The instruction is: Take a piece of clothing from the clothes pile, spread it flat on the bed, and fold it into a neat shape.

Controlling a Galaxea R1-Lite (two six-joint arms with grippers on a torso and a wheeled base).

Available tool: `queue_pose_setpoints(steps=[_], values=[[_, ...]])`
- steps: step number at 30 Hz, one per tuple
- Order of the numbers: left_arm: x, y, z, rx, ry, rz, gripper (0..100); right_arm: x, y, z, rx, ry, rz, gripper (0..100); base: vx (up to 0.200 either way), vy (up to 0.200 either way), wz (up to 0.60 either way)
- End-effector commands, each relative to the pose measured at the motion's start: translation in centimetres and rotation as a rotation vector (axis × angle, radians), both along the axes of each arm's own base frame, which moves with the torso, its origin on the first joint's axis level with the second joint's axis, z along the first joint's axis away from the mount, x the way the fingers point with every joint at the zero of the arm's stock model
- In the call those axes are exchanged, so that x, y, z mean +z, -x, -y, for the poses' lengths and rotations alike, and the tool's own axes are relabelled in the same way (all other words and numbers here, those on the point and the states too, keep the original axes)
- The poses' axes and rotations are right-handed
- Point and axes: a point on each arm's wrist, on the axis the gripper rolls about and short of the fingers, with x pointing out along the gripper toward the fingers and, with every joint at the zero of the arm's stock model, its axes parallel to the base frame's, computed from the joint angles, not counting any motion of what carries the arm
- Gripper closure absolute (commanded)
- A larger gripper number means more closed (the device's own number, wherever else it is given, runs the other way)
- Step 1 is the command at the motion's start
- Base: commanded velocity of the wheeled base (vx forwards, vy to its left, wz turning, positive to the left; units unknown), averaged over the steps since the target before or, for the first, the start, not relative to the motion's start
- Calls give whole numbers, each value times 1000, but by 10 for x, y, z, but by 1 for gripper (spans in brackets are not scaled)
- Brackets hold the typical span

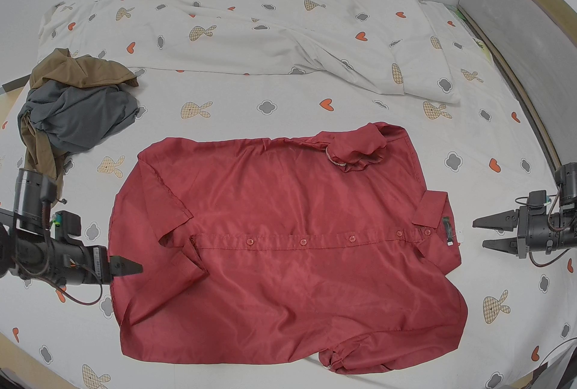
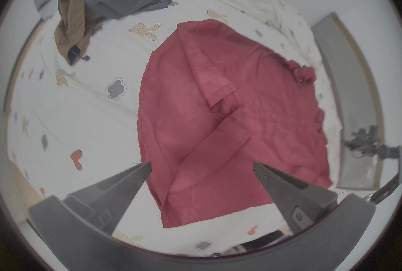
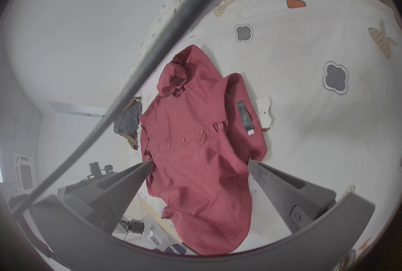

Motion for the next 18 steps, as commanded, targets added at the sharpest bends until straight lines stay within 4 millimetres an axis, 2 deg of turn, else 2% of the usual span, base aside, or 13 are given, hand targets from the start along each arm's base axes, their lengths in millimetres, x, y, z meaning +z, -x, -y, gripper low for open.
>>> queue_pose_setpoints(steps=[1, 3, 7, 17, 18], values=[[-43, -10, 59, -130, -245, -25, 0, -81, -16, 12, 31, -114, -100, 0, 0, 0, 0], [-47, -14, 66, -209, -290, -20, 0, -93, -13, 18, 79, -181, -25, 0, 0, 0, 0], [-54, -22, 67, -272, -339, -25, 0, -103, -9, 23, 103, -218, 26, 0, 0, 0, 0], [-67, -45, 74, -277, -342, -46, 0, -105, -11, 22, 111, -218, 34, 0, 0, 0, 0], [-73, -52, 75, -272, -340, -41, 0, -105, -11, 22, 113, -218, 34, 0, 0, 0, 0]])
